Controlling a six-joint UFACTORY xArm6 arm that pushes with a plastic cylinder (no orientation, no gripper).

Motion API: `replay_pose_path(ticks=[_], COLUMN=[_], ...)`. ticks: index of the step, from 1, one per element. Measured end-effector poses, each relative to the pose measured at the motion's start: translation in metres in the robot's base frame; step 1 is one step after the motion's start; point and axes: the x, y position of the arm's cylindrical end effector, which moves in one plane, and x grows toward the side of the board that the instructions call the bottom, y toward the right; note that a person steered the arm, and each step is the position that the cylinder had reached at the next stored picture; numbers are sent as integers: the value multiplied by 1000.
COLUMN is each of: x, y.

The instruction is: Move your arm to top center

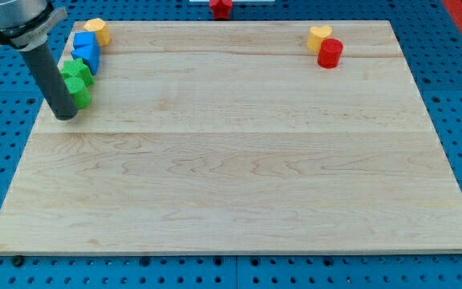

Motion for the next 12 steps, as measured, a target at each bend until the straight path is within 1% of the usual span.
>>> replay_pose_path(ticks=[5, 6, 7, 8, 10, 11, 12], x=[1, 1, 0, -23, -82, -113, -158], y=[-4, 49, 71, 94, 114, 128, 149])
